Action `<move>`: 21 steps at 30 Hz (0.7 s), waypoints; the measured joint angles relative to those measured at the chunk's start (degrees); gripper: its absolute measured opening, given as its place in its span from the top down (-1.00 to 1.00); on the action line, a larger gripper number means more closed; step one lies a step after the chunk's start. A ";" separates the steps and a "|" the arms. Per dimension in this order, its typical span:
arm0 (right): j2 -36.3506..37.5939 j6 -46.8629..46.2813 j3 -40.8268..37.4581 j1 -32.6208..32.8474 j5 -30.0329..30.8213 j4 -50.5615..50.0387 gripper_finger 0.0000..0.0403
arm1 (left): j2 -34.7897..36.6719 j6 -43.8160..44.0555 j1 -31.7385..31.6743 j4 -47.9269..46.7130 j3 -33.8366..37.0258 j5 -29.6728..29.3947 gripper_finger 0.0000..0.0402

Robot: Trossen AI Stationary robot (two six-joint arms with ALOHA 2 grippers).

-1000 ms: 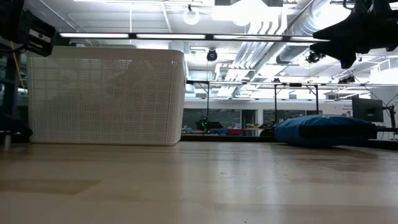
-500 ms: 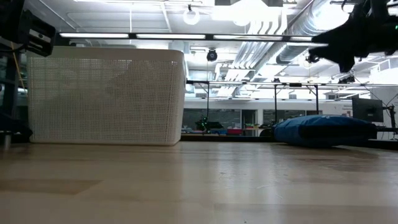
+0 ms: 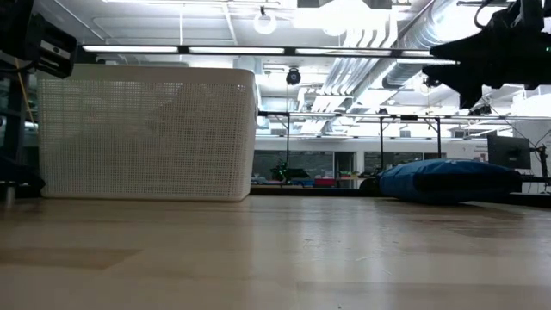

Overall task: Pick & place medical supplies in basket/bin
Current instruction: Return to Home Position

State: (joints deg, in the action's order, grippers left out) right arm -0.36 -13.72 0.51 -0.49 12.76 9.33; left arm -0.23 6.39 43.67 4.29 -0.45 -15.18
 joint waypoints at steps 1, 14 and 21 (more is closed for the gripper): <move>0.00 0.02 0.00 0.00 -0.50 -0.57 0.07 | 0.00 -0.01 -0.01 0.00 0.00 0.00 0.24; 0.00 -1.20 -0.07 0.00 -1.40 -3.09 0.07 | 0.00 0.01 0.00 0.00 0.00 0.00 0.24; 0.00 -1.81 -0.09 0.00 -5.46 -6.36 0.07 | 0.00 -0.01 0.00 0.00 0.00 -0.01 0.24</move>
State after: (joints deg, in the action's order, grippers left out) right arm -0.36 -15.52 0.43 -0.49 7.30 2.97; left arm -0.23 6.38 43.66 4.29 -0.45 -15.20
